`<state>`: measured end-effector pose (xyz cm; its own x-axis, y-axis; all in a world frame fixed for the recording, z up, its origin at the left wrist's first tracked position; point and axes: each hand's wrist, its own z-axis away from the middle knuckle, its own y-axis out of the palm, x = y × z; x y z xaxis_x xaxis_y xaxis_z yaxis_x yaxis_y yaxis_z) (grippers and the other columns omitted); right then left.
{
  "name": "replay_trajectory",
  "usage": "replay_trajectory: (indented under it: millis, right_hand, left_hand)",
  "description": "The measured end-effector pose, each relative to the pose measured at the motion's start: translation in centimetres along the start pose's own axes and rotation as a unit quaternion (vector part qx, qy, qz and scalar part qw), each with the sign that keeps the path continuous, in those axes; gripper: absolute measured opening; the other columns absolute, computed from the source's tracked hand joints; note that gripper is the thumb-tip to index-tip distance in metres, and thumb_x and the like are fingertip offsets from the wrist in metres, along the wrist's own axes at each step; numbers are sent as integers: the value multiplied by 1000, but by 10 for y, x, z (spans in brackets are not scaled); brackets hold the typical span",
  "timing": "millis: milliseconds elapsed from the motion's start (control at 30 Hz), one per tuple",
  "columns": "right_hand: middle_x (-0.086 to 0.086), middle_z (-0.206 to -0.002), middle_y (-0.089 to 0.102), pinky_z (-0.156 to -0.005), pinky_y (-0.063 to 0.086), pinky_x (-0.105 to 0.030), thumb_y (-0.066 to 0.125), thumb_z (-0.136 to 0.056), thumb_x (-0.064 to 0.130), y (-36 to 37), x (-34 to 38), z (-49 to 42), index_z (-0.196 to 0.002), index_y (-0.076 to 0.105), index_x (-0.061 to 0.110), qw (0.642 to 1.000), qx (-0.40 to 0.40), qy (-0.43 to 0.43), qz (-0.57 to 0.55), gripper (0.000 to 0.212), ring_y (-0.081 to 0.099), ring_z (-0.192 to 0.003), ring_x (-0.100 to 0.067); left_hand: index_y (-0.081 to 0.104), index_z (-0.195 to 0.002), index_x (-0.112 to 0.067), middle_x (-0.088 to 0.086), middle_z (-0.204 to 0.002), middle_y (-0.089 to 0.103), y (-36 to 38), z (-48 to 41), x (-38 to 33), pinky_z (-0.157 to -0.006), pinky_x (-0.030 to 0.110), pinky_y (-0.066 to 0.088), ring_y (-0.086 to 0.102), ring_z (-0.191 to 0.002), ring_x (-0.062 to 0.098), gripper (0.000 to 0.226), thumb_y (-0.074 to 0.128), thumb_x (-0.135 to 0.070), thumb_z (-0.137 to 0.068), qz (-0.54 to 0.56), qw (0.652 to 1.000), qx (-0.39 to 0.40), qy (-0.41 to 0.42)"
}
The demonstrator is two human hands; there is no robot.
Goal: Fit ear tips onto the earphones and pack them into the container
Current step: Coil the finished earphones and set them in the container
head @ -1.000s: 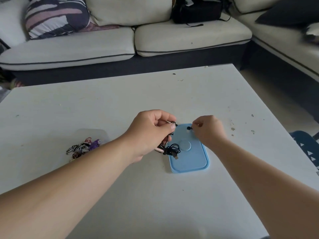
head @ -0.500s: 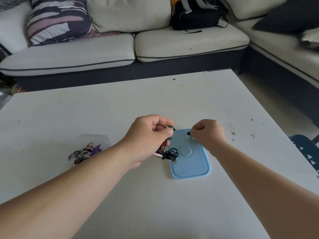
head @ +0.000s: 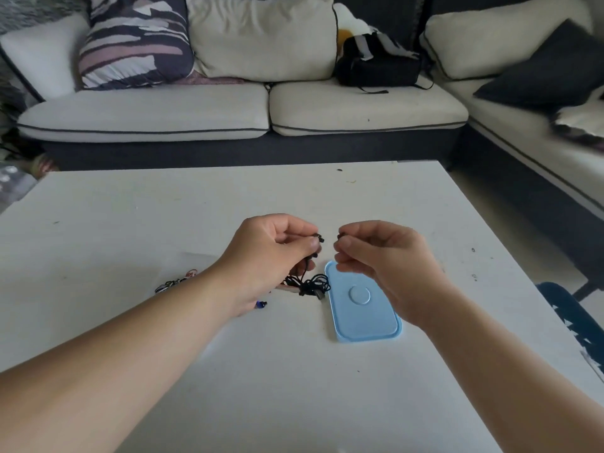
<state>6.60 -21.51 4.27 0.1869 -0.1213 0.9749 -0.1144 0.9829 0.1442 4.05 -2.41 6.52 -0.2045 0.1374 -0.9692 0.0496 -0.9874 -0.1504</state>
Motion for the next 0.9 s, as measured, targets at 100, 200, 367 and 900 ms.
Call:
replay_trajectory:
  millis: [100,200,367,900]
  right_hand:
    - [-21,-86,76,-77,62,-34,75,-86,-6,16,3,21,-96,76,0,1000,11,-12,-7,12,73,-77,-29]
    - [-17,-83,77,-73,61,-30,74,-85,-8,27,-2,33,-88,79,7,999,18,-23,-15,16,74,-74,-26]
    - [-22,-88,76,-75,61,-35,74,-86,-7,29,-4,26,-95,76,1,998,13,-14,-62,12,73,-74,-29]
    - [-20,-87,75,-74,60,-34,66,-89,-9,13,-5,8,-103,75,-3,995,79,-26,-53,17,71,-74,-26]
  left_hand:
    - [76,-104,-17,3,-90,81,-7,7,-6,-86,38,64,78,-88,28,12,71,-9,-96,4,1000,10,17]
    - [77,-105,-18,4,-91,80,-12,13,-7,-84,36,63,77,-82,23,15,71,-9,-96,-20,999,29,33]
    - [78,-103,-18,2,-88,80,-17,13,-6,-75,23,63,77,-78,18,13,72,-9,-95,-37,998,32,46]
    - [77,-103,-17,5,-86,80,-12,10,-7,-76,37,64,77,-80,23,13,77,-10,-91,-44,998,31,38]
